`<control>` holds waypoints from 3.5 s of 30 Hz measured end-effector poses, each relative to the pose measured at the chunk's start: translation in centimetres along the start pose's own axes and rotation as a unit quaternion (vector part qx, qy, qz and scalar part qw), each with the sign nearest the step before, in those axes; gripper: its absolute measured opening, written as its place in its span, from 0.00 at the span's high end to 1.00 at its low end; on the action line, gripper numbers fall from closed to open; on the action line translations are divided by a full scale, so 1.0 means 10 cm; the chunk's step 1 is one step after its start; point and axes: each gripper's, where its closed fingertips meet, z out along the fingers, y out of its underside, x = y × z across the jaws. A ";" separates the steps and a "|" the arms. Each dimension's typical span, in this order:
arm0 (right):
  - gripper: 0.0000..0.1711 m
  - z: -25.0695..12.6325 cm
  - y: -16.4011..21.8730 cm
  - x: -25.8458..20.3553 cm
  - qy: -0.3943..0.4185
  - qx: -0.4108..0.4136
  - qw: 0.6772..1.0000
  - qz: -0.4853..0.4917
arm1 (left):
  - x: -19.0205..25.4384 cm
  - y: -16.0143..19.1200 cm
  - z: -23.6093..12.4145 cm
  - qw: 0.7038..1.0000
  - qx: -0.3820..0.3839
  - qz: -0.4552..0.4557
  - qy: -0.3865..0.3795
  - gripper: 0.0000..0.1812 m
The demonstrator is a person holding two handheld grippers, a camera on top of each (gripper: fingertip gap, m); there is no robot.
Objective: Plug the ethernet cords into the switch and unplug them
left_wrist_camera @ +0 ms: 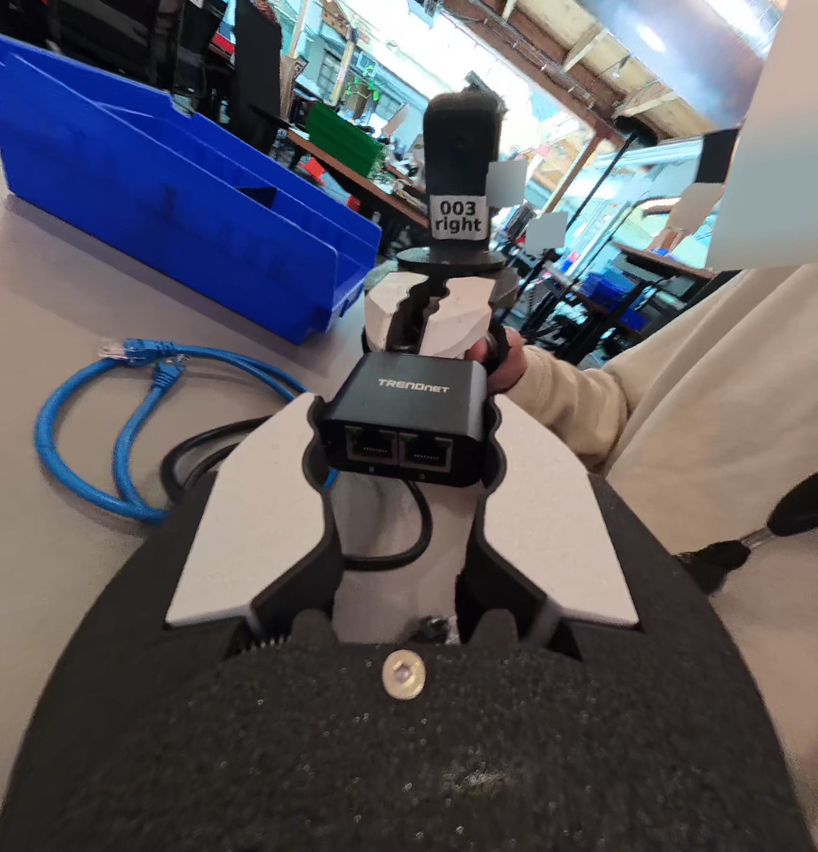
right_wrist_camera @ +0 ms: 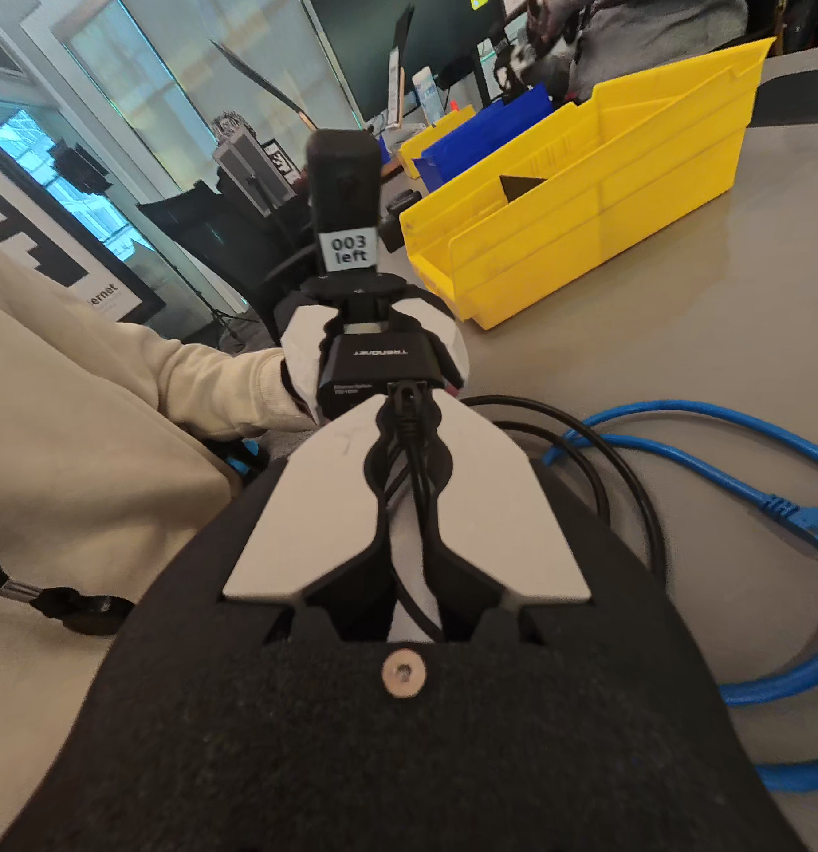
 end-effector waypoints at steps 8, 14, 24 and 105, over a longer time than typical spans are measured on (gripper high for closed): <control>0.93 -0.03 -0.05 0.03 0.003 -0.001 1.000 0.003 | -0.02 -0.07 0.02 1.000 -0.004 -0.016 0.015 0.64; 0.79 -0.23 -0.29 0.11 0.125 -0.008 0.977 -0.175 | -0.24 -0.20 -0.09 0.995 -0.025 -0.003 -0.099 0.64; 0.78 0.23 -0.11 0.27 0.211 -0.223 0.834 -0.459 | -0.40 -0.14 0.09 0.965 -0.126 -0.053 -0.224 0.64; 0.86 0.21 -0.31 1.13 0.306 -0.103 0.782 -0.534 | -0.58 0.37 -0.93 0.893 -0.295 0.031 -0.337 0.87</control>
